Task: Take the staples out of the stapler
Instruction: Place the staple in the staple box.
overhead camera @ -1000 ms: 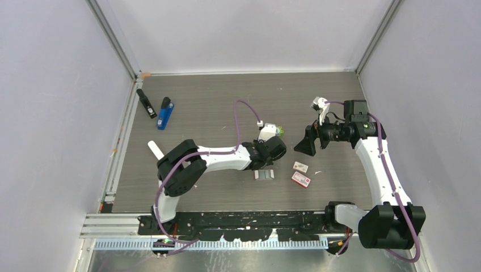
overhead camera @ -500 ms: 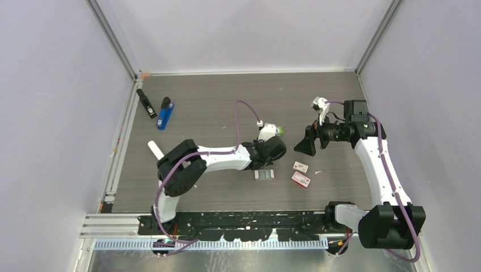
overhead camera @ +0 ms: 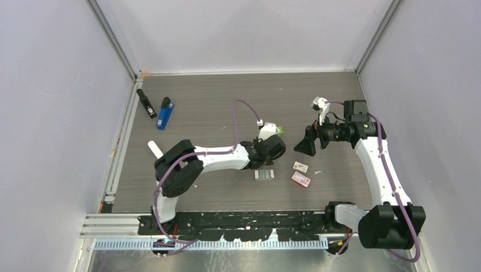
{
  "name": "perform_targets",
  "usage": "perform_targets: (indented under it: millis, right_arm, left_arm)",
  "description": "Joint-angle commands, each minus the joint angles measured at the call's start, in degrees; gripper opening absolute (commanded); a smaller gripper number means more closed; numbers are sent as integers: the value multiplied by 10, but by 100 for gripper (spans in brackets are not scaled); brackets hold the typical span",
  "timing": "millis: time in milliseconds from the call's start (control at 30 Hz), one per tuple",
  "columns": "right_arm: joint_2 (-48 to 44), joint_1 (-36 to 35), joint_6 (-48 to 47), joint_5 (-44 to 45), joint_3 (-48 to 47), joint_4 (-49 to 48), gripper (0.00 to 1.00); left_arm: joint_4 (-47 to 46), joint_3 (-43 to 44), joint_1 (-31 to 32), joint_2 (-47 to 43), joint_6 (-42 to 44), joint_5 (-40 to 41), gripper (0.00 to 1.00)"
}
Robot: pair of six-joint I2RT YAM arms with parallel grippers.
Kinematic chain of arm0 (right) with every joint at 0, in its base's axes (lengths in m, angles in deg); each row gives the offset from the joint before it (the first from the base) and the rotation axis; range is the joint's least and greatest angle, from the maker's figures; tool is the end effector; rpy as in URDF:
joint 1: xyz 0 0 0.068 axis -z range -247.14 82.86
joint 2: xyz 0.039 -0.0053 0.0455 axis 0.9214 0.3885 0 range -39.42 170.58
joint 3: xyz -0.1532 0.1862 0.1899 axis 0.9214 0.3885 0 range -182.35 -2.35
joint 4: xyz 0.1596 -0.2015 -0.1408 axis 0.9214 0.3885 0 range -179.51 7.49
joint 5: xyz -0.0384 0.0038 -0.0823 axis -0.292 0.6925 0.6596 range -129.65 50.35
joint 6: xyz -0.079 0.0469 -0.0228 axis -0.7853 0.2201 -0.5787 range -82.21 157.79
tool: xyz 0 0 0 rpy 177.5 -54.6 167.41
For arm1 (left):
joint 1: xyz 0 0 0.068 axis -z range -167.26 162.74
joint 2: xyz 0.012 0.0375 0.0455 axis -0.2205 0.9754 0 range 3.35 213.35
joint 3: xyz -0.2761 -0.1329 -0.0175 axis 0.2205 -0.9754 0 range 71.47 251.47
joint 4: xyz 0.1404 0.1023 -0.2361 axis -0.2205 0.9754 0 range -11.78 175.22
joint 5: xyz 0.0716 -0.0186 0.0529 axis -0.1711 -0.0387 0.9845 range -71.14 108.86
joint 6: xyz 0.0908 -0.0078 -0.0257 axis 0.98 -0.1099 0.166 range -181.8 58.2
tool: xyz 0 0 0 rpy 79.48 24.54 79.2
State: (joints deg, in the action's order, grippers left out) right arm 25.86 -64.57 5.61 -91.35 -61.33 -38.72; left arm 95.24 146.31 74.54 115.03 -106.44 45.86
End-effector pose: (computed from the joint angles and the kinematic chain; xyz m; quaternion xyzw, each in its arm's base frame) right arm 0.2501 0.0559 0.3076 -0.3400 0.8028 0.3229 0.3682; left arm 0.2602 -0.4028 0.1512 0.0663 0.9249 -0.1087 0.3583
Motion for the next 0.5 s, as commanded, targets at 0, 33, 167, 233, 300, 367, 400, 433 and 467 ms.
perform_targets:
  millis: [0,33,167,233,300,367,400,433,467]
  right_arm:
    - [1,-3,-155,-69,-23,115,97]
    - [1,-3,-156,-69,-24,115,97]
    - [1,-3,-156,-68,-23,115,97]
    - [0,-3,-158,-69,-23,115,97]
    - [0,-3,-160,-69,-22,116,97]
    - [-1,-3,-163,-72,-22,117,97]
    - [-1,-3,-165,-73,-21,119,97]
    - [-1,-3,-169,-75,-21,120,97]
    - [-1,-3,-172,-76,-21,121,97]
  left_arm:
    - [0,2,-2,-62,25,-6,28]
    - [0,1,-2,-70,33,-8,28]
    - [-5,-12,-3,-100,67,-22,30]
    - [-17,-31,-2,-117,82,-33,33]
    - [-31,-52,-5,-133,98,-53,36]
    - [-37,-73,-8,-149,101,-67,39]
    - [-45,-86,-9,-159,106,-76,41]
    - [-54,-101,-9,-168,111,-86,42]
    - [-65,-116,-9,-178,113,-93,43]
